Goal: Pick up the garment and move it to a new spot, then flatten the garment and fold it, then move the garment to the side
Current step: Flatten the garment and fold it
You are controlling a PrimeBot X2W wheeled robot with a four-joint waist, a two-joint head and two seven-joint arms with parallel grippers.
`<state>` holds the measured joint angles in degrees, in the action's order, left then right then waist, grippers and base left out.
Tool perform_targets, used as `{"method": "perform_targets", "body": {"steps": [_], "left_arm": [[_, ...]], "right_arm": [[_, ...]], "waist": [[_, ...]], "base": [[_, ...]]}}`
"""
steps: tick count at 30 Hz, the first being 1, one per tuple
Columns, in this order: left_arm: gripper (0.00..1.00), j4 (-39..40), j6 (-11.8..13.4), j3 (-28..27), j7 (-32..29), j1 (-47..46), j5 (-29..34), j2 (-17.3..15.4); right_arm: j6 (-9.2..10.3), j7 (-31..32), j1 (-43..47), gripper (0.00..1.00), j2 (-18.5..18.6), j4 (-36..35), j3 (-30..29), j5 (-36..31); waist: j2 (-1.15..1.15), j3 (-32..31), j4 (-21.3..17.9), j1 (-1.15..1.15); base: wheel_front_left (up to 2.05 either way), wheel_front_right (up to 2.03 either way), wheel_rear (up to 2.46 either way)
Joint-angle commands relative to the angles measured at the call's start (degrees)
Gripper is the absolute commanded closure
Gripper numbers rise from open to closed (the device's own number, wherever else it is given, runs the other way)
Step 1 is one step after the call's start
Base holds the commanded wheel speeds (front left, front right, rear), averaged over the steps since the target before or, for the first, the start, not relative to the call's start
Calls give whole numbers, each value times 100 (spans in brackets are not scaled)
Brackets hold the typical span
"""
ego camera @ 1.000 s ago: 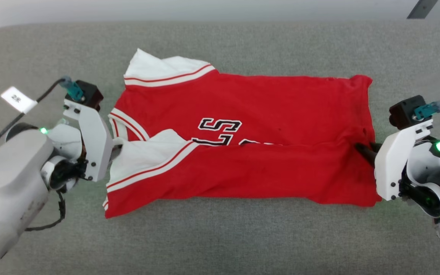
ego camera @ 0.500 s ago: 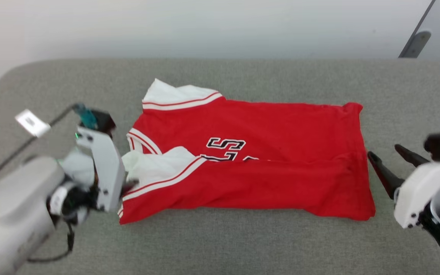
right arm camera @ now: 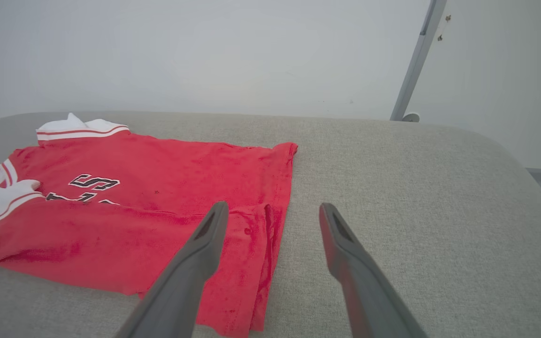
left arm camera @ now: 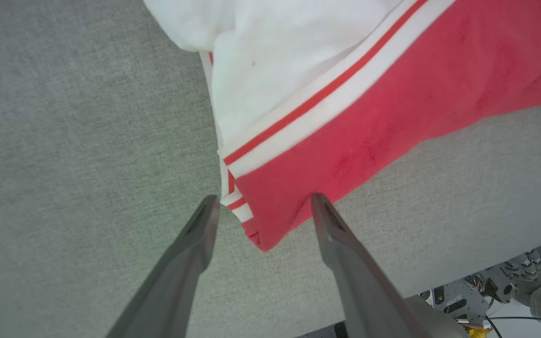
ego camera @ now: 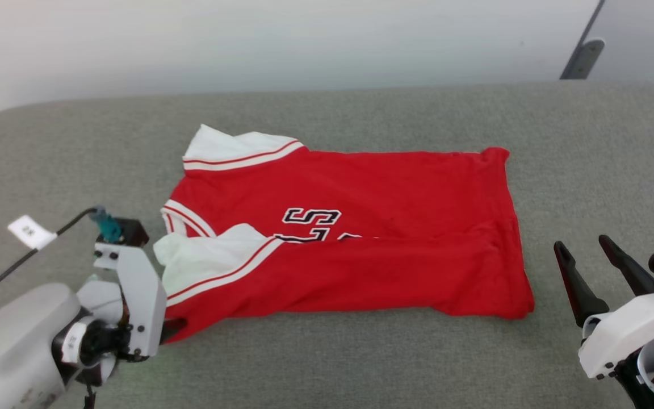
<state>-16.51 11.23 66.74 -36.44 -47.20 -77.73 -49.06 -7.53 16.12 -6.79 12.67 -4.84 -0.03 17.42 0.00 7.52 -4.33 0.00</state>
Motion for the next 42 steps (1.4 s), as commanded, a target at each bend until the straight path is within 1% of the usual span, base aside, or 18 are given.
{"method": "perform_targets", "body": {"steps": [1, 5, 11, 12, 13, 18, 20, 21, 26, 34, 38, 39, 40, 42], "left_arm": [[0, -130, -33, -24, 69, 96, -33, 18], [0, -533, -118, -83, 106, 195, -198, 128], [0, -1181, -365, -72, 123, 272, -335, 409], [16, -1262, -454, -63, 111, 290, -338, 465], [100, -1324, -561, -43, 97, 295, -345, 504], [100, -1645, -815, -59, 118, 242, -374, 673], [100, -1741, -885, -67, 121, 178, -366, 750], [100, -1741, -885, -67, 121, 178, -366, 750], [100, -1933, -1046, -101, 204, -13, -294, 901], [100, -2214, -1274, -104, 261, -240, -207, 1149], [100, -2361, -1366, -112, 301, -323, -189, 1250], [100, -2395, -1386, -110, 305, -337, -178, 1273], [100, -2430, -1400, -109, 324, -352, -167, 1291], [100, -2502, -1442, -123, 335, -382, -168, 1322]], "right_arm": [[9, 12, 95, 0, -78, -82, -78, -50], [9, 66, 201, 0, -197, -260, -154, -117], [9, 154, 286, 0, -319, -391, -265, -166], [9, 200, 304, 0, -350, -392, -292, -153], [9, 258, 329, 0, -353, -390, -277, -126], [9, 693, 379, 0, -356, -374, -205, 12], [9, 967, 361, 0, -331, -327, -151, 105], [9, 967, 361, 0, -331, -327, -151, 105], [9, 1637, 82, 0, -310, -62, -77, 285], [9, 2562, -586, 0, -327, 909, -106, 247], [9, 2879, -904, 0, -339, 1487, -86, 183], [9, 2959, -948, 30, -329, 1624, -43, 163], [9, 2993, -1009, 100, -340, 1731, 4, 187], [9, 3038, -1108, 100, -320, 1903, 33, 139]], "waist": [[0, 123, -108, 0], [0, 244, -187, 0], [0, 365, -216, 0], [0, 378, -217, 0], [0, 391, -214, 0], [0, 437, -162, 0], [0, 470, -119, 0], [0, 470, -119, 0], [0, 557, -3, 0], [0, 693, 188, 0], [0, 740, 264, 0], [0, 745, 281, 0], [0, 749, 294, 0], [0, 749, 321, 0]], "base": [[0, 0, 0], [0, 0, 0], [0, 0, 0], [0, 0, 0], [0, 0, 0], [0, 0, 0], [0, 0, 0], [0, 0, 0], [0, 0, 0], [0, 0, 0], [0, 0, 0], [0, 0, 0], [0, 0, 0], [0, 0, 0]]}}
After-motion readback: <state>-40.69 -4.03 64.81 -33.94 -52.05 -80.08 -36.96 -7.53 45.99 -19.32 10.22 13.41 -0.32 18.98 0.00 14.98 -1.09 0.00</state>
